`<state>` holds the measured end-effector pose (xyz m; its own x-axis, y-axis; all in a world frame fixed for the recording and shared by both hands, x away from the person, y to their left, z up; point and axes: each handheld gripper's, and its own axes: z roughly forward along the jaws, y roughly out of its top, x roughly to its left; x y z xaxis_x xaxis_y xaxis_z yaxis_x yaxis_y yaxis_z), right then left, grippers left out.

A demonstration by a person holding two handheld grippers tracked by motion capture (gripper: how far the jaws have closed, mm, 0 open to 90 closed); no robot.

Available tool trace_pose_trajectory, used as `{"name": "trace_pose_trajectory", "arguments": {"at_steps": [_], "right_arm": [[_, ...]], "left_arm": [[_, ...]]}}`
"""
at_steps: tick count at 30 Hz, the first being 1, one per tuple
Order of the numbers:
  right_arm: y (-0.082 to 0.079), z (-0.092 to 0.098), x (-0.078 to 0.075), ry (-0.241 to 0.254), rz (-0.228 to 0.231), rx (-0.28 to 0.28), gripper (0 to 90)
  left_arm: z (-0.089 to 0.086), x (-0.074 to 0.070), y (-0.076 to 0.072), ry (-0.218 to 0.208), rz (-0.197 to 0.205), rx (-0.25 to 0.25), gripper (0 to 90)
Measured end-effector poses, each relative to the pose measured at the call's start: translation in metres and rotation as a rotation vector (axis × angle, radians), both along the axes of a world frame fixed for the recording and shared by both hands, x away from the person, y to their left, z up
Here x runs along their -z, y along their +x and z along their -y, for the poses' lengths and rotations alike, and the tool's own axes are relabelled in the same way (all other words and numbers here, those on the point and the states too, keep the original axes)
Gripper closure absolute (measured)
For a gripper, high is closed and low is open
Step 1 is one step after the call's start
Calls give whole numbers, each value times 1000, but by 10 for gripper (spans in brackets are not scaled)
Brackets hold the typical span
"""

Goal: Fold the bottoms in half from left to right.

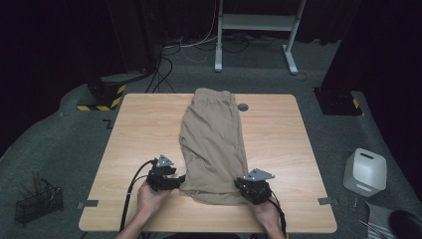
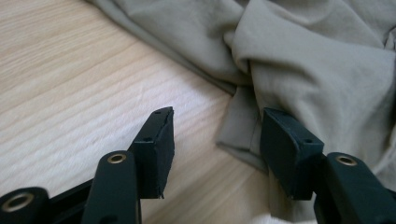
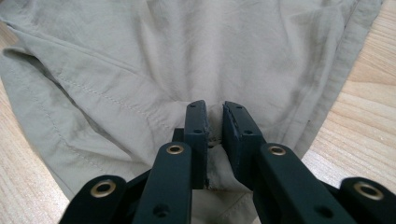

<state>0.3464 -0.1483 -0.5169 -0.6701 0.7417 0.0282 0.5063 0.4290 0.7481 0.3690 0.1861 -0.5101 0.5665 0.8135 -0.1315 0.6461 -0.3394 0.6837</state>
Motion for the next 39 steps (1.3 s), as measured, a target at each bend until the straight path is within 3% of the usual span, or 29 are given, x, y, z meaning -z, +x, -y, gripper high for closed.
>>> {"name": "trace_pose_trajectory", "arguments": {"at_steps": [2, 4, 10, 16, 22, 24, 27, 29, 31, 32, 34, 36, 39], "right_arm": [[1, 0, 0, -2, 4, -2, 800], [0, -1, 1, -7, 7, -1, 801], [0, -2, 2, -21, 12, -6, 819], [-1, -1, 0, -22, 37, -2, 829], [-11, 9, -5, -1, 75, -22, 831], [-17, 11, -5, 0, 80, -42, 831], [-25, 14, -3, 12, 67, -81, 822], [-27, 14, -3, 28, 24, -135, 777], [-30, 14, -5, 34, 29, -154, 717], [-30, 15, -7, 51, 35, -149, 689], [-28, 16, -14, 91, 47, -116, 676], [-21, 14, -18, 106, 54, -76, 674], [-9, 6, -18, 86, 37, -30, 655]], "left_arm": [[5, 2, 3, 20, 3, 11, 481], [12, 3, 2, 65, 30, 37, 546], [25, -1, 0, 134, 44, 117, 813], [20, -3, -2, 152, 39, 104, 878], [-3, -3, -13, 125, 18, 47, 880], [-11, -2, -17, 94, -3, 17, 880], [-20, -2, -20, 72, -20, -12, 878], [-24, -3, -21, 59, -12, -21, 868], [-25, -6, -21, 3, -4, -19, 774], [-24, -7, -20, -23, 3, -8, 691], [-20, -10, -19, -34, 20, -1, 584], [-13, -12, -16, -40, 27, 11, 529], [-3, -11, -10, -26, 26, 20, 498]]}}
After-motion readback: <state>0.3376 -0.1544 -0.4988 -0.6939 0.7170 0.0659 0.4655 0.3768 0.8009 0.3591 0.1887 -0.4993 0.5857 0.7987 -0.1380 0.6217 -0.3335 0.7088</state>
